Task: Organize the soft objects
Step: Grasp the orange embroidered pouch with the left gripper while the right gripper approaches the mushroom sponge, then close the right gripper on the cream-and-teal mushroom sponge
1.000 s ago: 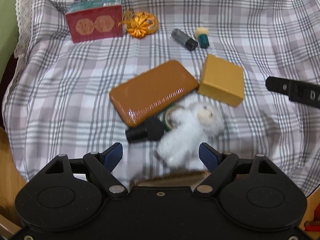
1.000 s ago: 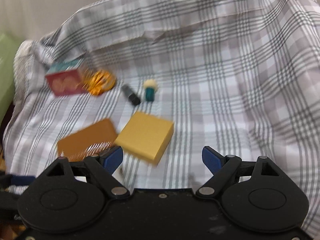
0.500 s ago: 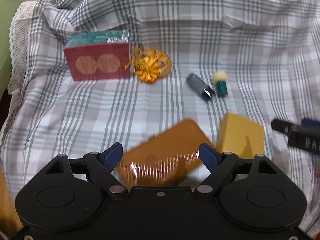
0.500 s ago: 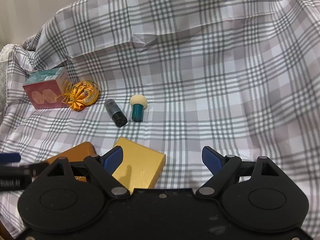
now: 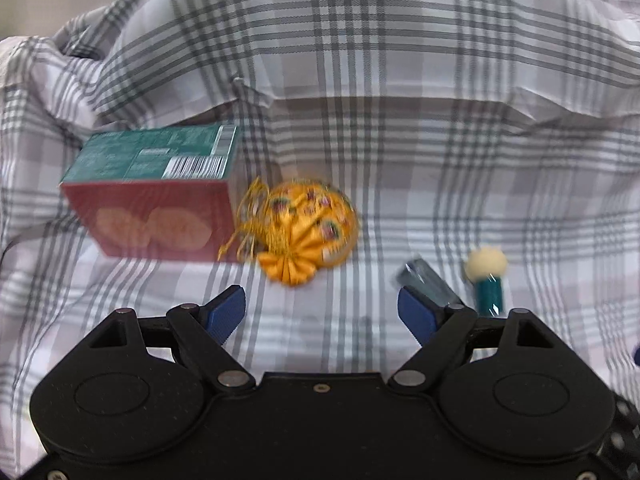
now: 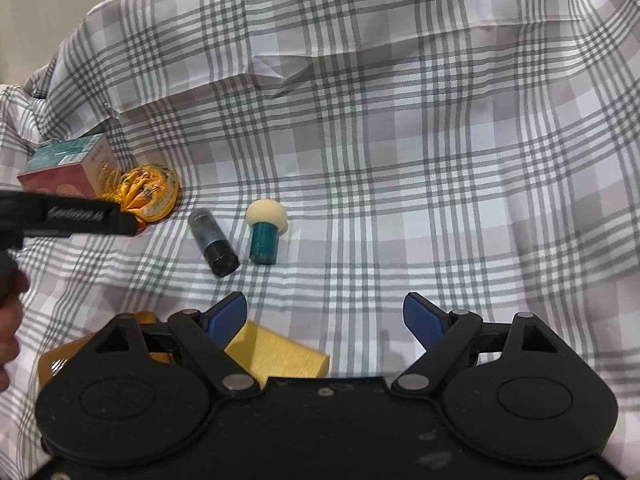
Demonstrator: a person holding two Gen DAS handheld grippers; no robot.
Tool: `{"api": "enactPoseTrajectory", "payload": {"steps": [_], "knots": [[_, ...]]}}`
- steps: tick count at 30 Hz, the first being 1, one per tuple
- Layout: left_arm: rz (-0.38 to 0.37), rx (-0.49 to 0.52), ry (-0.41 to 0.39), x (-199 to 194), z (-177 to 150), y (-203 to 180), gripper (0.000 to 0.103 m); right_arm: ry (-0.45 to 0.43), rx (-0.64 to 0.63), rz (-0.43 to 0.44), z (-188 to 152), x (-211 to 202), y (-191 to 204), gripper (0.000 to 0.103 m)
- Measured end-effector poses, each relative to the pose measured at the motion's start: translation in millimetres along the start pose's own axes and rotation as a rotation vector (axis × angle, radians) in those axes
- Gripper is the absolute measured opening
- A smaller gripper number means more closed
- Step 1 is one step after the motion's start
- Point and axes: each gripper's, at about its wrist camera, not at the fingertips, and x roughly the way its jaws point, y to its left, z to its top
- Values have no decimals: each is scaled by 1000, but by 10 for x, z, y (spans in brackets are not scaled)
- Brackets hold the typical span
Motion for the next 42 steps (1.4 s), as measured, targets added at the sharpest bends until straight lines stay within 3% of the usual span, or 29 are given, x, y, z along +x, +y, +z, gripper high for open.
{"api": "enactPoseTrajectory", "payload": {"steps": [13,27,31,42], "knots": [[97,-2,-10,600,308,-91,83,7,-9,-16,109,306,-7,85],[110,18,18,900,325,-228,83,16,-70,-24,307,683,77,85],[104,6,28,954,265,-208,68,36,-55,23,424,822,143,85],[24,8,63,850,211,-30,64,85,-179,-49,441,1288,392,84]]}}
